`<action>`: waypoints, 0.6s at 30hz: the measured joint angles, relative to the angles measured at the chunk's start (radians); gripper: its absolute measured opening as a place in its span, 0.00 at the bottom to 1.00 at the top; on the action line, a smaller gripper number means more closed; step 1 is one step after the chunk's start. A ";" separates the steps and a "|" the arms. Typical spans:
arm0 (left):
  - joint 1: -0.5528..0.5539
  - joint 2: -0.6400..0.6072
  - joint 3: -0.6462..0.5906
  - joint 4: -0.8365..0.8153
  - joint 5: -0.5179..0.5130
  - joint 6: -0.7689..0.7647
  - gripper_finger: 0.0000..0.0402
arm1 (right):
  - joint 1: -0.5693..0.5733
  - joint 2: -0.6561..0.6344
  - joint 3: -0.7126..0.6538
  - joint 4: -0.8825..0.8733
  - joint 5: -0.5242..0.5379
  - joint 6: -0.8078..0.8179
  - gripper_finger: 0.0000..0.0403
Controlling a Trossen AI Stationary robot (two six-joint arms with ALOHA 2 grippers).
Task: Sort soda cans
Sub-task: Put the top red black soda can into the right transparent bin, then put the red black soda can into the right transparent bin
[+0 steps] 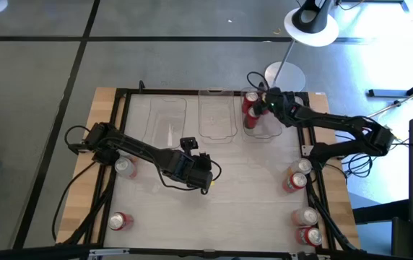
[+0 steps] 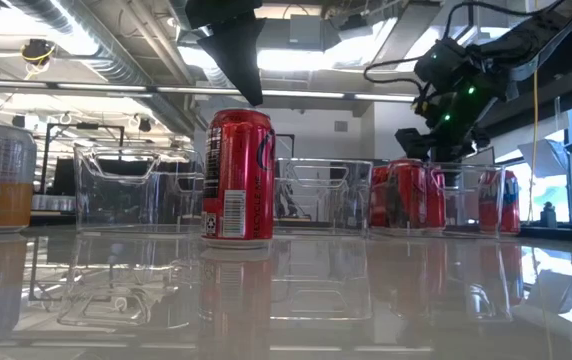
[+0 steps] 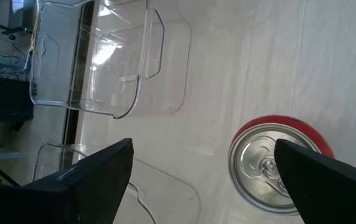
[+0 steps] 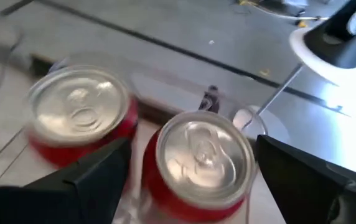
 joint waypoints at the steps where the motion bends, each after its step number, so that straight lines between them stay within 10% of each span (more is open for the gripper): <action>1: 0.000 0.000 0.000 0.000 0.000 0.000 0.93 | 0.000 -0.020 0.015 -0.034 -0.009 -0.005 0.85; 18: -0.058 -0.187 -0.001 -0.097 -0.013 -0.131 0.93 | 0.298 -0.205 0.145 -0.014 -0.476 -0.028 0.85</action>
